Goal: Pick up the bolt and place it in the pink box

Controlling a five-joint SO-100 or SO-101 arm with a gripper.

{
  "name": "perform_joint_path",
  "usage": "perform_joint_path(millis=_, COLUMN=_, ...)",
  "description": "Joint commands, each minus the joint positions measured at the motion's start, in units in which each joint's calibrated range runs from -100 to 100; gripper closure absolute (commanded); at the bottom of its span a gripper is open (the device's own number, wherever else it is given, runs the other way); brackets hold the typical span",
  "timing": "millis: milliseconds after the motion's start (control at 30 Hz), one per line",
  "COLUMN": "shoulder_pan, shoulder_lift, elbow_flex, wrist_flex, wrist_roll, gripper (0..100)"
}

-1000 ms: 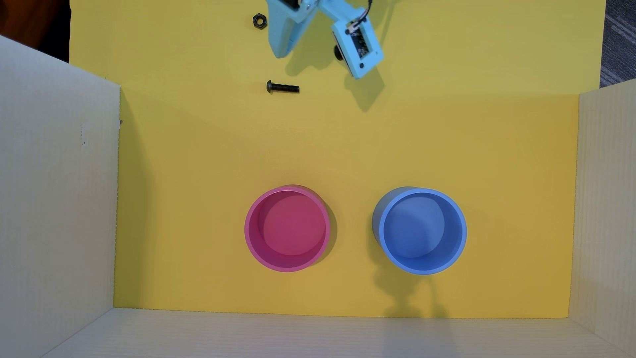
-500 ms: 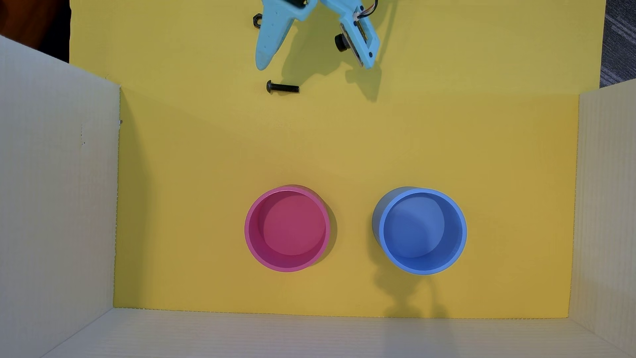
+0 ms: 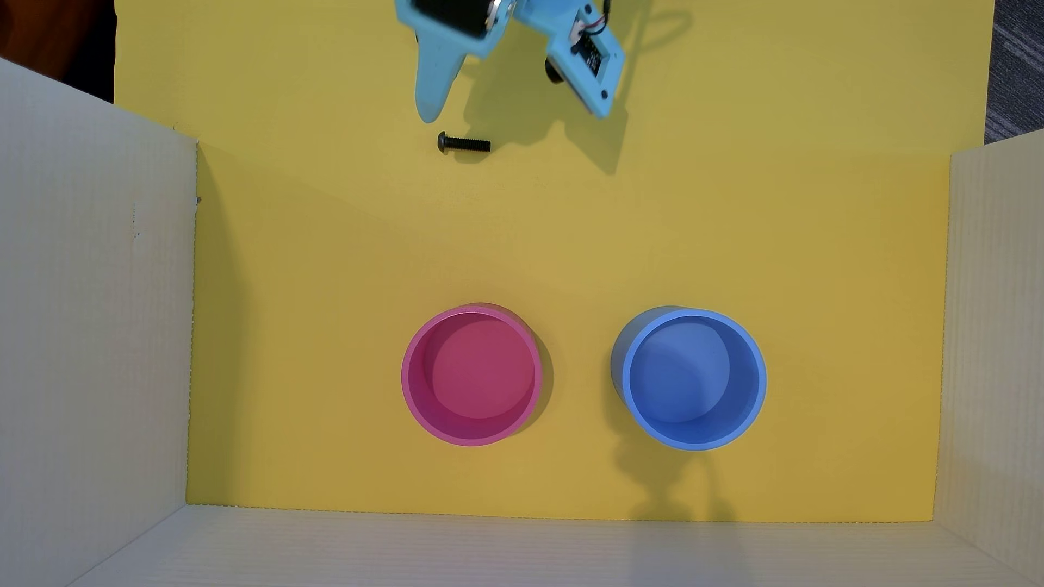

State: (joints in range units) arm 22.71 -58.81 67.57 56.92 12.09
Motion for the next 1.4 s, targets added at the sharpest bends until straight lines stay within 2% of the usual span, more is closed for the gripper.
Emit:
perform_joint_path(millis=0, shoulder_pan=0.2, shoulder_lift=7.4, elbow_flex=-4.2, wrist_flex=0.1, wrist_roll=0.2, gripper=87)
perform_joint_path(millis=300, shoulder_pan=-6.9, shoulder_lift=16.8, elbow_flex=-5.0, wrist_flex=-1.0, wrist_roll=-1.3, gripper=87)
perform_joint_path(millis=400, shoulder_pan=-8.0, shoulder_lift=18.1, elbow_flex=-4.5, wrist_flex=-4.4, wrist_roll=-1.8, gripper=87)
perform_joint_path(millis=867, shoulder_pan=-5.3, shoulder_lift=33.0, elbow_flex=-9.6, wrist_flex=-11.3, wrist_roll=-2.5, gripper=87)
perform_joint_path(millis=1367, shoulder_pan=-4.8, shoulder_lift=35.0, elbow_flex=-9.9, wrist_flex=-13.4, wrist_roll=-2.5, gripper=87)
